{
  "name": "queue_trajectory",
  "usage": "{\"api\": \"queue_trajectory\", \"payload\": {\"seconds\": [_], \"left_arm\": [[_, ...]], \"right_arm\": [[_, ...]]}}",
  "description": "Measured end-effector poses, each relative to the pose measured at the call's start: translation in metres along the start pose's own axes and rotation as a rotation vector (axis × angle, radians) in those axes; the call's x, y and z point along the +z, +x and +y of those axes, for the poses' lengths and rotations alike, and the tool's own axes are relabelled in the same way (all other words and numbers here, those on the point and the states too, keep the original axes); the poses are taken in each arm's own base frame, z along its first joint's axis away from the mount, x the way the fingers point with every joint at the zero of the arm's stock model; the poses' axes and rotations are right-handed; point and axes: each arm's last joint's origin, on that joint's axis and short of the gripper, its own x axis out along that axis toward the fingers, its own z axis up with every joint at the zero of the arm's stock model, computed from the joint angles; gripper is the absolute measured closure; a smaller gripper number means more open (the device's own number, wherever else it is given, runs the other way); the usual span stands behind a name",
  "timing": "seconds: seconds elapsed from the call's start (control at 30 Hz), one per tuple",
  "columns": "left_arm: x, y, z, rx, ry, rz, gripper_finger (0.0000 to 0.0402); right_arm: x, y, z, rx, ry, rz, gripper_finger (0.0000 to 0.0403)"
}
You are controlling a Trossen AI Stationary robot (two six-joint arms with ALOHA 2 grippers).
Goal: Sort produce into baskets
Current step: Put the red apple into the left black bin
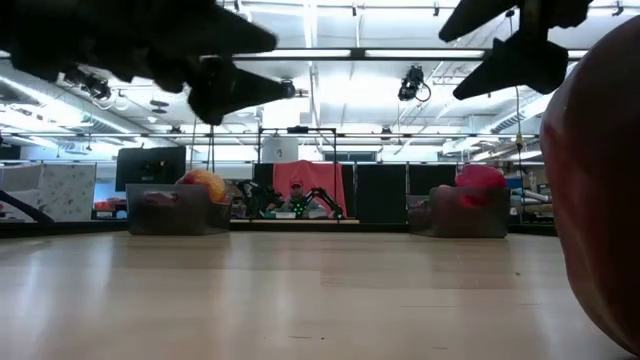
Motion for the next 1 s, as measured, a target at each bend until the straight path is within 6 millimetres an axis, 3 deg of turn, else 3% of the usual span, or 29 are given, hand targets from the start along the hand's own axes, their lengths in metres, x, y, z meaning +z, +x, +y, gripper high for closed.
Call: {"api": "queue_trajectory", "payload": {"seconds": [0.2,0.5,0.8,1.0], "left_arm": [[0.001,0.028,-0.014,-0.054,0.005,0.018,0.0051],[-0.014,0.064,-0.027,-0.055,0.074,0.065,0.0051],[-0.011,0.067,-0.027,-0.043,0.090,0.052,0.0051],[-0.012,0.065,-0.030,-0.044,-0.012,0.057,0.0051]], "right_arm": [[-0.026,0.006,0.024,0.058,-0.021,0.008,0.0056],[-0.044,0.002,0.063,0.123,0.044,0.043,0.0056],[-0.048,0.018,0.113,0.147,0.069,0.178,0.0056],[-0.042,0.020,0.147,0.002,-0.102,0.319,0.0056]]}}
